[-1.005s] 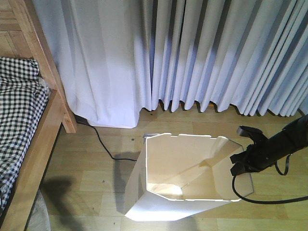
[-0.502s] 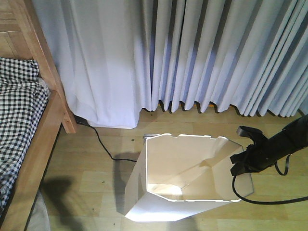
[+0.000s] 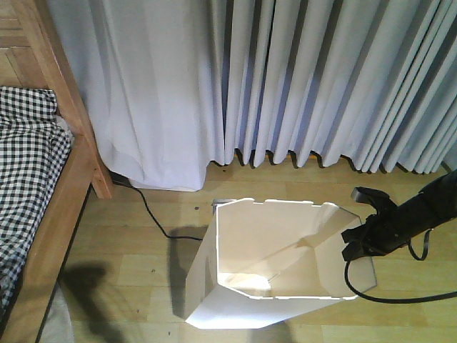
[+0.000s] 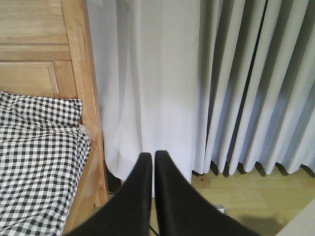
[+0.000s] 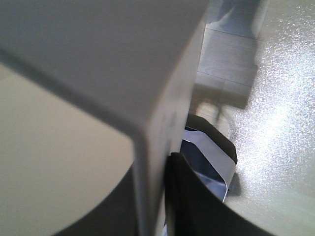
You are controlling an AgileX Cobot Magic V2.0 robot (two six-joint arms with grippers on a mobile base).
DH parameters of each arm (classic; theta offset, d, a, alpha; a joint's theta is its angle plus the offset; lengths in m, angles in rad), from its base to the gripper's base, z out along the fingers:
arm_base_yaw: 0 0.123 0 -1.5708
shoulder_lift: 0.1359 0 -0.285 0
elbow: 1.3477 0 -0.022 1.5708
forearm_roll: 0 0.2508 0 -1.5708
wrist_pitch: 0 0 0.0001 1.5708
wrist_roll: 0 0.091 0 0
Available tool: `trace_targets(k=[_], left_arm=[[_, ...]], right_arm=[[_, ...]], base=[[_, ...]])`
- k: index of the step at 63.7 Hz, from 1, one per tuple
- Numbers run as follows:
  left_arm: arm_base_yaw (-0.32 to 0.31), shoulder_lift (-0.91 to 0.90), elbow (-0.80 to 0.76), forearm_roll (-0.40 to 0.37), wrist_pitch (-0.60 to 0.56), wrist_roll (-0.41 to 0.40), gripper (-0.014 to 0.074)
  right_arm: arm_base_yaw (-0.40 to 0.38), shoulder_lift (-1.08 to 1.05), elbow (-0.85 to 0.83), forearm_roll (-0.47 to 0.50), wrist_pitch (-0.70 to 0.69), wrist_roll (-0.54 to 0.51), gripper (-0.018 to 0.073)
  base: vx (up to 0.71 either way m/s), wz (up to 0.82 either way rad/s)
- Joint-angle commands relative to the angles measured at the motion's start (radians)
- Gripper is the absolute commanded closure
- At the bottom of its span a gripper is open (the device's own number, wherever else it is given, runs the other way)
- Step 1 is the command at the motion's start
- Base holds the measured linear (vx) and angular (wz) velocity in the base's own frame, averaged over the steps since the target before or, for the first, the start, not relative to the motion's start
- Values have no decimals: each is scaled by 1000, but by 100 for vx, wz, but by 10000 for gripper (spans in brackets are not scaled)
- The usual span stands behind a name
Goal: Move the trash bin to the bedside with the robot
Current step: 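Carry the bin with the right gripper toward the bed beside the curtains, then lower the bin to the floor near the bed with the right gripper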
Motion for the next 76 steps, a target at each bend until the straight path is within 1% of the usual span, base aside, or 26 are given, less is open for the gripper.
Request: trace_targets(k=[1, 11, 25, 29, 46, 61, 65, 71, 76], left_arm=[[-6, -14, 19, -2, -69, -4, 602], [-6, -14, 19, -2, -69, -4, 602], [-6, -14, 19, -2, -69, -4, 602], [-6, -14, 19, -2, -69, -4, 602], [-6, -14, 19, -2, -69, -4, 602], [-6, -14, 19, -2, -69, -4, 602], [-6, -14, 19, -2, -69, -4, 602], [-6, -14, 19, -2, -69, -4, 602], [-6, -14, 19, -2, -69, -4, 602]], right_arm=[[-2, -80, -9, 86, 184, -11, 564], [-2, -79, -11, 85, 171, -12, 564], [-2, -51, -52, 92, 33, 42, 562], [-2, -34, -65, 94, 8, 42, 562], [-2, 92, -200, 85, -41, 58, 557], [-1, 242, -377, -17, -37, 172, 547], [-1, 277, -425, -48, -33, 192, 545], [0, 329, -502, -66, -20, 222, 542], [12, 376, -563, -94, 0, 229, 540]], base=[[0, 0], [0, 0], [0, 0], [0, 0], [0, 0], [0, 0], [0, 0], [0, 0], [0, 0]])
